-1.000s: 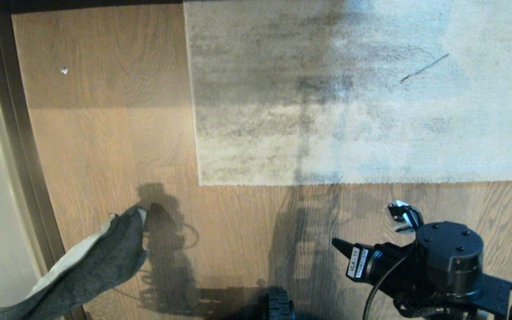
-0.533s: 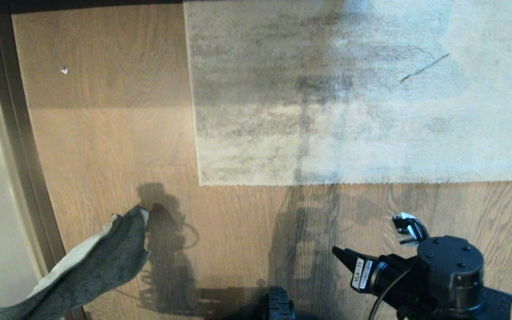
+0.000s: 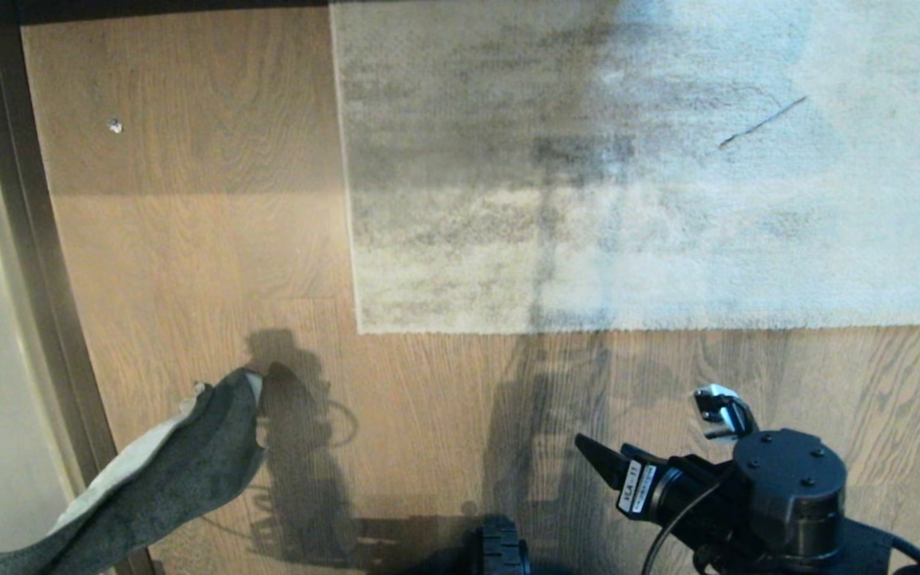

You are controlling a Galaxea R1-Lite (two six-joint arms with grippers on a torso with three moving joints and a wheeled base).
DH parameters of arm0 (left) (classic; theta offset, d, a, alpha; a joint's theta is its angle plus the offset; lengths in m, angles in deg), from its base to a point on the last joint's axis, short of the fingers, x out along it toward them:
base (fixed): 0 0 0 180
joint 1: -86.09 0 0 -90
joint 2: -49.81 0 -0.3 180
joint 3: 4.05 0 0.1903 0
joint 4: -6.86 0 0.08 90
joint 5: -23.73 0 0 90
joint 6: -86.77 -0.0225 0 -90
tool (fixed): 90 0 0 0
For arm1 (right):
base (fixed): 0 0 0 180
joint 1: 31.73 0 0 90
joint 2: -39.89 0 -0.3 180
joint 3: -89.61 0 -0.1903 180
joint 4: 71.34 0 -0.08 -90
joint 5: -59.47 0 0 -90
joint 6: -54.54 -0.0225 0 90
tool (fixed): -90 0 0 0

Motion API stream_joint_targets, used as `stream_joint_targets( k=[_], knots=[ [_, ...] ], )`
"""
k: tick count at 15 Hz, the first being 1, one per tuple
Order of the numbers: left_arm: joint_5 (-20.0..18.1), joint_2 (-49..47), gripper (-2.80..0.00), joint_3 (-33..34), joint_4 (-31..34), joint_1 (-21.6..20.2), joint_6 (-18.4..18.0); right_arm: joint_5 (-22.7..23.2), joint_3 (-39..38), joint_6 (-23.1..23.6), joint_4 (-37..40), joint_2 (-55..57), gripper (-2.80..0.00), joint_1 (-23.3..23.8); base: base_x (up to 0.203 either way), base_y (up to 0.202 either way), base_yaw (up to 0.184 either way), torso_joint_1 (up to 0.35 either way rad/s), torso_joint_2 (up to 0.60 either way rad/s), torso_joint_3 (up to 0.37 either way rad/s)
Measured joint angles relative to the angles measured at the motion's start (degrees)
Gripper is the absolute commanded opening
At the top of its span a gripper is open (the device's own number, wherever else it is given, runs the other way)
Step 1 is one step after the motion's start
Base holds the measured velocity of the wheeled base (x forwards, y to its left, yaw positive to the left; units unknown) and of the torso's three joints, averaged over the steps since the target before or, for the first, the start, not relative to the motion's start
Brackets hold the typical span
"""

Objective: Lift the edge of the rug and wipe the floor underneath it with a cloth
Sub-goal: Lift up the carpet

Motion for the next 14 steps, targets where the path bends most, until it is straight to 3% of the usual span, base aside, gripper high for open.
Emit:
stream_joint_targets(
  k=[2,5,14],
  knots=[
    [0.00,0.00,-2.80,0.00,0.01,0.00,0.00,-1.72,0.24,0.05,-5.22,3.38,0.00,0.00,0.000,0.000,0.000,0.000,0.00,0.000],
    [0.00,0.00,-2.80,0.00,0.01,0.00,0.01,-8.00,2.56,-0.73,-5.92,7.37,0.00,0.01,0.000,0.000,0.000,0.000,0.00,0.000],
    [0.00,0.00,-2.80,0.00,0.01,0.00,0.01,-11.13,16.77,-0.64,-5.89,12.03,0.00,0.10,0.000,0.000,0.000,0.000,0.00,0.000]
  ],
)
